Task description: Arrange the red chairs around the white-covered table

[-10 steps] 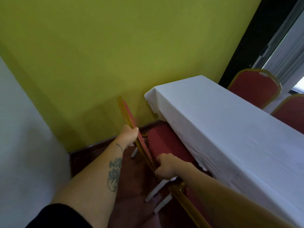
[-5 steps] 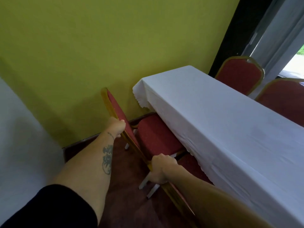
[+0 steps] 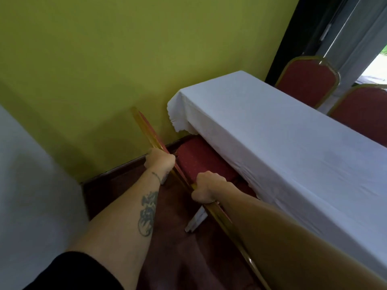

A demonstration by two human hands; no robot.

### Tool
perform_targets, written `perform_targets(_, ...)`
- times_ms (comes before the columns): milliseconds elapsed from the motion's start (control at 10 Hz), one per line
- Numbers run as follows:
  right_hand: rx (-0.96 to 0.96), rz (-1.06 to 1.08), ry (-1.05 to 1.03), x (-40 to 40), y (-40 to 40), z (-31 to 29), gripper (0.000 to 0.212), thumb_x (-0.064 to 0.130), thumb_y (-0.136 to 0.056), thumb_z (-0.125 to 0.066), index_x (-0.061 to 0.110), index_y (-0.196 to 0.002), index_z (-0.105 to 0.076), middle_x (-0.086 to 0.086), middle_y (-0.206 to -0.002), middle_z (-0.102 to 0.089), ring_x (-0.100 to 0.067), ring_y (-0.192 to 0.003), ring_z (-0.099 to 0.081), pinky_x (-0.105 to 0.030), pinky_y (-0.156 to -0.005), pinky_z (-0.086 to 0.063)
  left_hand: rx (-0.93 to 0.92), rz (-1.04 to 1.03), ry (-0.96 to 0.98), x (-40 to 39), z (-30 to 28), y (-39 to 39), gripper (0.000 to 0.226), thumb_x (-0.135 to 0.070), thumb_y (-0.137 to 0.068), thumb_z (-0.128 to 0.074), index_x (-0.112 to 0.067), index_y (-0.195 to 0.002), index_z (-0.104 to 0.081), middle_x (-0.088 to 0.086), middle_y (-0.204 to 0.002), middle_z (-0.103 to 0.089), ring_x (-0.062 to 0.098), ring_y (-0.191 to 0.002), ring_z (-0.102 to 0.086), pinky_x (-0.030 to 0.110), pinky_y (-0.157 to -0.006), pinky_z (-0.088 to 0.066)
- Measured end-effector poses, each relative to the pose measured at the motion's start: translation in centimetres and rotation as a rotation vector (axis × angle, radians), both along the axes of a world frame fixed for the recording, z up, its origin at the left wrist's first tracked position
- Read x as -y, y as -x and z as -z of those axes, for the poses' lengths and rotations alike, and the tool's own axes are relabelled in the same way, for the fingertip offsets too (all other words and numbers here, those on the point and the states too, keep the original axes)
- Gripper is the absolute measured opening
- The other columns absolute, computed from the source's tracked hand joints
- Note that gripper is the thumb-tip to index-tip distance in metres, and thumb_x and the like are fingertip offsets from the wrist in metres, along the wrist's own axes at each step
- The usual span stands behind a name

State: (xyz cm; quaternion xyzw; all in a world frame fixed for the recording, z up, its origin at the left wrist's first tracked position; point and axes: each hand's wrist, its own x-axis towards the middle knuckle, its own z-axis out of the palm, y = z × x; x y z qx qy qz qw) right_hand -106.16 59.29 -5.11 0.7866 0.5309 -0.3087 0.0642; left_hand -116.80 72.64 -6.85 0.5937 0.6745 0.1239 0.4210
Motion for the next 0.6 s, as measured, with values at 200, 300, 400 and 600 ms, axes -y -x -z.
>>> perform_targets(200, 0.036, 0.035, -0.004, 0.1, 0.1, 0.7, 0.028, 0.046, -0.082, -0.064, 0.022, -0.083, -0.050, -0.001, -0.088, -0.056, -0.017, -0.069, -0.053, -0.030, -0.053, -0.035, -0.025, 0.102, 0.030, -0.3, -0.6, 0.6, 0.044, -0.014, -0.089, -0.058, 0.007, -0.127, -0.055, 0.023, -0.114, -0.067, 0.037, -0.098, -0.071, 0.047, -0.082, -0.061)
perform_targets(300, 0.018, 0.072, -0.007, 0.8, -0.5, 0.8, 0.052, 0.069, -0.077, -0.064, 0.022, -0.097, -0.052, -0.001, -0.094, -0.057, -0.019, -0.075, -0.056, -0.033, -0.058, -0.040, -0.055, 0.268, 0.069, -0.4, -2.3, 1.0, 0.031, -0.018, -0.095, -0.050, 0.002, -0.117, -0.055, 0.015, -0.103, -0.065, 0.026, -0.073, -0.074, 0.033, -0.053, -0.059)
perform_targets(400, -0.039, 0.155, -0.074, 1.5, -2.0, -0.7, 0.080, 0.077, -0.074, -0.057, 0.018, -0.128, -0.057, -0.008, -0.124, -0.061, -0.030, -0.104, -0.062, -0.042, -0.081, -0.052, -0.303, 0.438, -0.050, -0.1, -4.1, 0.8, 0.023, -0.023, -0.090, -0.053, -0.003, -0.099, -0.060, 0.012, -0.098, -0.064, 0.029, -0.083, -0.069, 0.031, -0.062, -0.055)
perform_targets(600, 0.049, 0.253, -0.275, 2.6, -9.5, -8.5, 0.084, 0.059, -0.091, -0.055, 0.009, -0.154, -0.035, -0.015, -0.157, -0.043, -0.035, -0.139, -0.044, -0.042, -0.108, -0.040, -0.422, 0.533, -0.348, 1.7, -10.1, -3.6, 0.026, -0.026, -0.083, -0.055, -0.012, -0.101, -0.067, 0.014, -0.106, -0.066, 0.033, -0.096, -0.065, 0.042, -0.086, -0.057)
